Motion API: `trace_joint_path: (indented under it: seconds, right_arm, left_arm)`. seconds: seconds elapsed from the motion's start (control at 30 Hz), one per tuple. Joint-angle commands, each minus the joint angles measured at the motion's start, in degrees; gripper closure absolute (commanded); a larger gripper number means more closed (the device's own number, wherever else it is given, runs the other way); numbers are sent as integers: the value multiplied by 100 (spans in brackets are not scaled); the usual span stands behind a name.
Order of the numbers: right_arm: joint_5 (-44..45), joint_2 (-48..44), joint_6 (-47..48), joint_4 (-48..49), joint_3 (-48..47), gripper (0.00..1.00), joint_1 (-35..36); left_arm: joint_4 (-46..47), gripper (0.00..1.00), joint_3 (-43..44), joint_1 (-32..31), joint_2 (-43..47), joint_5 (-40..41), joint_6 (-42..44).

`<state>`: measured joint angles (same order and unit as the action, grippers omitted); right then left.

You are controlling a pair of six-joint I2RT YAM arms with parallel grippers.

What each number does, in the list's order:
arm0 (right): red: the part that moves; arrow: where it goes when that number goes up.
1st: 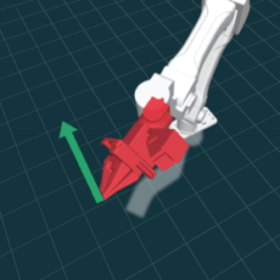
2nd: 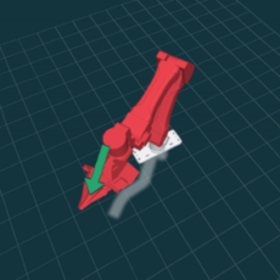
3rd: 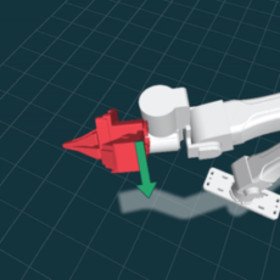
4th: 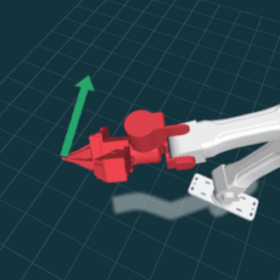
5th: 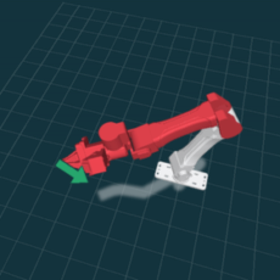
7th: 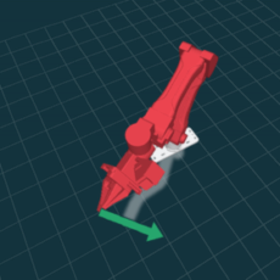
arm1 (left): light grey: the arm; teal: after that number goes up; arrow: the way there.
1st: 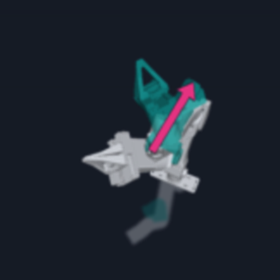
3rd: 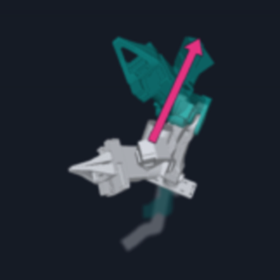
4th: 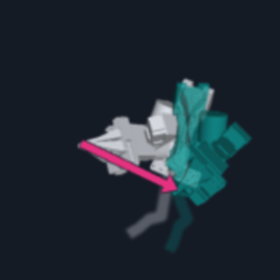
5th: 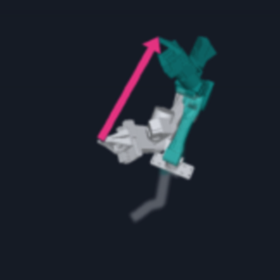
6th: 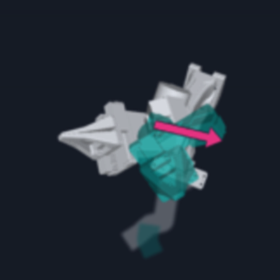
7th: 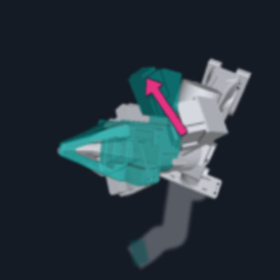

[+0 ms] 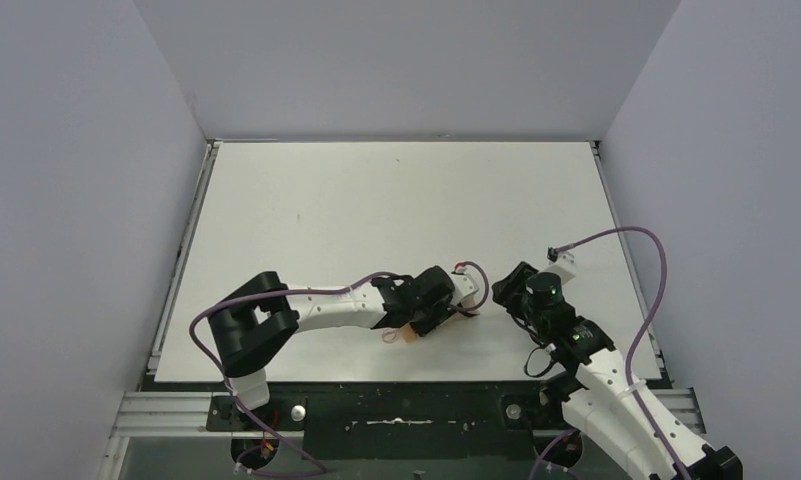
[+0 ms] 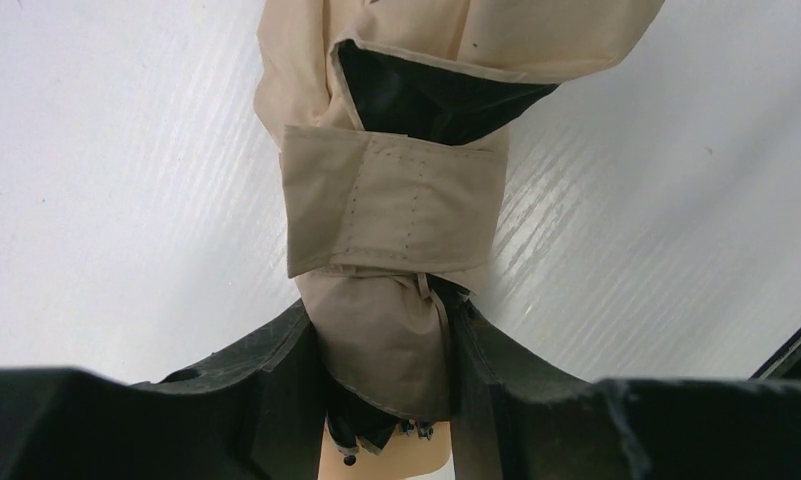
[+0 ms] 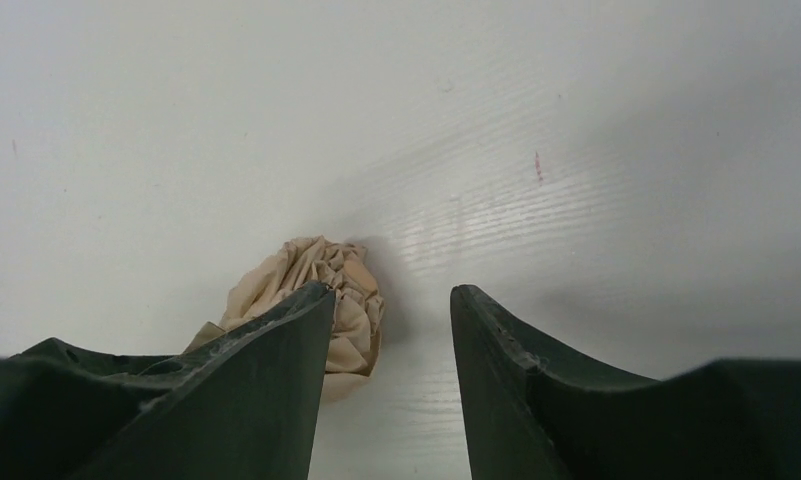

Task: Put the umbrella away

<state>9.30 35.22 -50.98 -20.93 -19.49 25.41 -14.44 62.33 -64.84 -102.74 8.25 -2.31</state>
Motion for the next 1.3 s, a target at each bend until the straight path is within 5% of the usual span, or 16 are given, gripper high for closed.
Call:
trace_joint_path:
  seconds: [0.0,0.2,0.43,0.73,0.97,1.13,1.27]
  right_arm:
    - [-106,543,1051,23,-849,52,-69]
    - [-231,1182,1659,-215,-1564,50,-152]
    - [-810,1710,2024,-266,-1964,48,-249]
    - [-990,2671,2717,-707,-2648,47,-321]
    - [-203,3683,2806,-1303,-3125,49,-334]
    - [-763,4304,3227,-1407,-3399,71,-282]
    - [-965,4576,3371,-1462,-3497,88,-247]
  left_arm:
    - [-773,66,38,234,226,-588,204]
    - [-782,31,65,828,737,-1068,199]
    - [-948,29,-168,1103,1463,-1014,-118]
    - [-1081,55,-1400,1092,2923,-50,-2043]
    - [-711,75,-1966,840,2705,255,-3313]
    - [-472,100,-1642,761,1872,208,-3413]
    - [-314,100,-1408,743,1354,68,-3430]
